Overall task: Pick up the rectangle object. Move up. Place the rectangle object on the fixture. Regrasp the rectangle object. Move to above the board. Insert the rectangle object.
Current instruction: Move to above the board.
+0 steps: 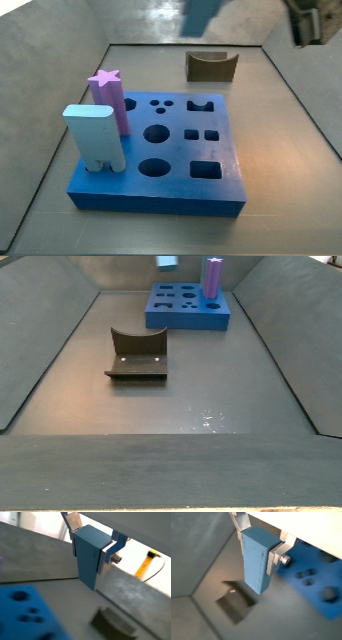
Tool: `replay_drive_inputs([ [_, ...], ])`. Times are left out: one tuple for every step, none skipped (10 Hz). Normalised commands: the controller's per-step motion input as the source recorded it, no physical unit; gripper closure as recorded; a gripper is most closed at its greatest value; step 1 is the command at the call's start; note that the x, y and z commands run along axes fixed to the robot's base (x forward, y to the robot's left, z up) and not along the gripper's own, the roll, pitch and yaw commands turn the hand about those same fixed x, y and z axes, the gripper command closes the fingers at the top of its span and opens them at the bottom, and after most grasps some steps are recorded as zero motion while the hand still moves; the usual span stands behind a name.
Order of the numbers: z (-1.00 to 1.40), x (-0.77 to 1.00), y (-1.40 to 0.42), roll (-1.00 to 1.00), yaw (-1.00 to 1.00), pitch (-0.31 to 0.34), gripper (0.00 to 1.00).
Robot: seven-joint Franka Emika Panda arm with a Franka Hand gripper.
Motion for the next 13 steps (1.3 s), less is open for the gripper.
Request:
replay_drive_inputs([
  [0.02, -0.79, -0.64, -1.0, -0.08, -0.065, 1.0],
  [0.01, -0.51, -0.38, -1.0, -0.08, -0.061, 1.0],
  [0.0, -0.26, -0.17, -1.0, -0.08, -0.051, 1.0],
  [0.01, -0.17, -0.09, -1.0, -0.08, -0.049, 1.0],
  [0.01, -0.11, -0.02, -1.0, -0.08, -0.046, 1.0],
  [0.01, -0.09, 0.0, -1.0, -0.07, -0.048, 1.0],
  [0.01, -0.08, 0.02, -1.0, -0.07, -0.048, 1.0],
  [0.01, -0.06, 0.03, -1.0, -0.07, -0.048, 1.0],
  [0.01, -0.06, 0.04, -1.0, -0.07, -0.048, 1.0],
  [0.01, -0.05, 0.04, -1.0, -0.06, -0.049, 1.0],
  [0.01, -0.05, 0.04, -1.0, -0.06, -0.049, 1.0],
  [0.01, -0.05, 0.04, -1.0, -0.05, -0.051, 1.0],
  [0.01, -0.05, 0.04, -1.0, -0.05, -0.059, 1.0],
])
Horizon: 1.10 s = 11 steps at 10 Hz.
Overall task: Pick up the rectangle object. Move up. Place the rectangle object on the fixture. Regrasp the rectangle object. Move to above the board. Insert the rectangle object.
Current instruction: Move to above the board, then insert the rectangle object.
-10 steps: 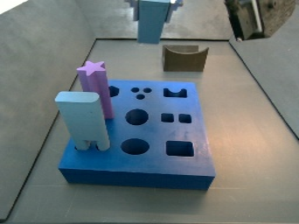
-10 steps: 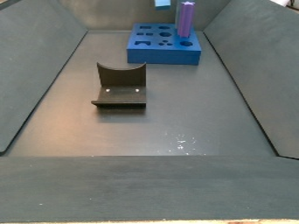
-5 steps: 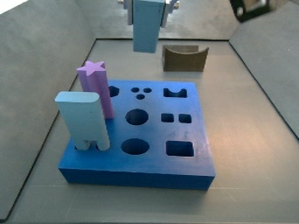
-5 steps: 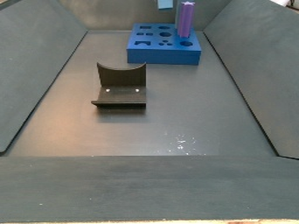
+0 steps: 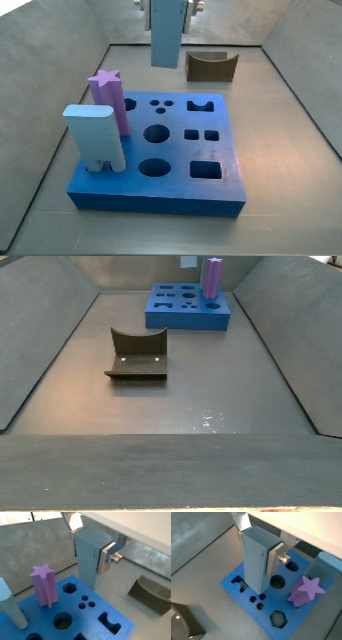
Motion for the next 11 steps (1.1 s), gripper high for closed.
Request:
replay_drive_inputs([
  [0.01, -0.05, 0.04, -1.0, -0.03, -0.065, 1.0],
  [0.01, -0.05, 0.04, -1.0, -0.04, -0.076, 1.0],
  [0.01, -0.05, 0.04, -0.83, -0.02, -0.077, 1.0],
  [0.01, -0.05, 0.03, -0.63, -0.01, -0.069, 1.0],
  [0.01, -0.04, 0.03, -0.45, -0.01, -0.066, 1.0],
  [0.0, 0.0, -0.02, 0.0, 0.0, 0.0, 1.0],
  [-0.02, 0.0, 0.0, 0.0, 0.0, 0.0, 1.0],
  [-0.03, 0.0, 0.0, 0.0, 0.0, 0.0, 1.0],
  [-0.01, 0.0, 0.0, -0.03, 0.0, 0.0, 1.0],
  [0.0, 0.0, 0.0, -0.11, -0.03, 0.0, 1.0],
  [0.0, 0.38, -0.05, -0.03, -0.21, 0.0, 1.0],
])
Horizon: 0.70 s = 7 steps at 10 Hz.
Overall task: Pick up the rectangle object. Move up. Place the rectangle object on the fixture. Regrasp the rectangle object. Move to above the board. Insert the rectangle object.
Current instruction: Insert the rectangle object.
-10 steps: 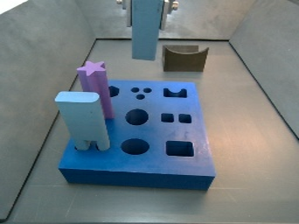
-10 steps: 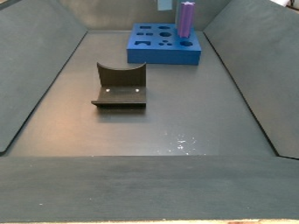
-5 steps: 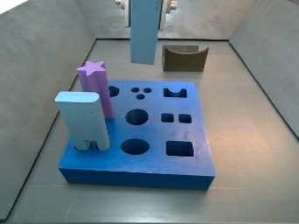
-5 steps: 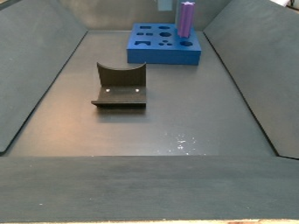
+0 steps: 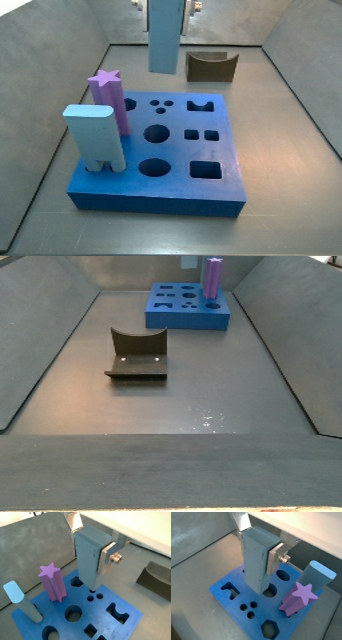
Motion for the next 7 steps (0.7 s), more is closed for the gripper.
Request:
replay_drive_inputs([
  [0.06, 0.48, -0.14, 0.0, -0.23, 0.0, 1.0],
  [0.12, 0.6, -0.21, 0.0, -0.27, 0.0, 1.0],
  [0.11, 0.7, -0.23, 0.0, -0.28, 0.017, 1.0],
  [0.07, 0.65, -0.24, 0.0, -0.31, 0.043, 1.0],
  [0.0, 0.27, -0.11, 0.0, -0.16, 0.017, 1.0],
  [0.0, 0.01, -0.03, 0.0, 0.0, 0.0, 1.0],
  [-0.09, 0.11, -0.11, 0.0, 0.0, 0.0, 1.0],
])
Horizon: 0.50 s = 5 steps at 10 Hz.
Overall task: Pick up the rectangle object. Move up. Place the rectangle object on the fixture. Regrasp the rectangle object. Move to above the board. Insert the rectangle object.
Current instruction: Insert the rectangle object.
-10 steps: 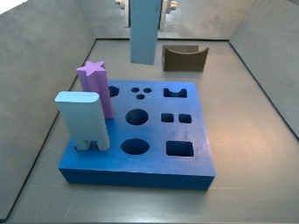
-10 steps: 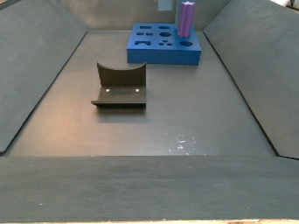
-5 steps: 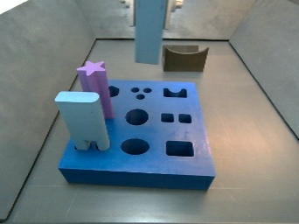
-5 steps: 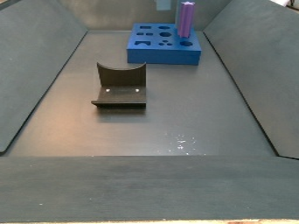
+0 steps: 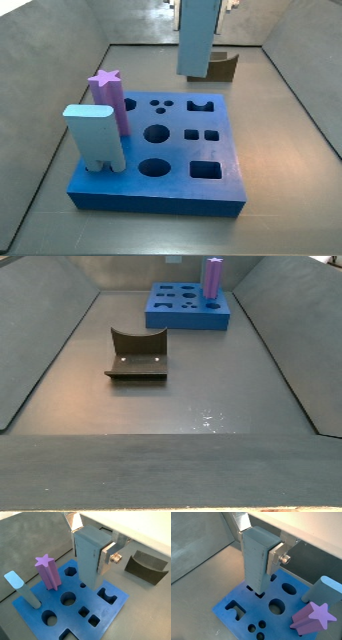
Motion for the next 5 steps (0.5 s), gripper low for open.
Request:
replay_drive_inputs([
  [-0.23, 0.6, -0.45, 0.0, -0.16, 0.0, 1.0],
  [-0.33, 0.7, -0.55, 0.0, -0.15, 0.0, 1.0],
  [-0.41, 0.71, -0.61, 0.0, -0.13, 0.0, 1.0],
  [-0.4, 0.69, -0.61, 0.0, -0.16, 0.0, 1.0],
  [-0.41, 0.7, -0.6, 0.0, -0.15, 0.0, 1.0],
])
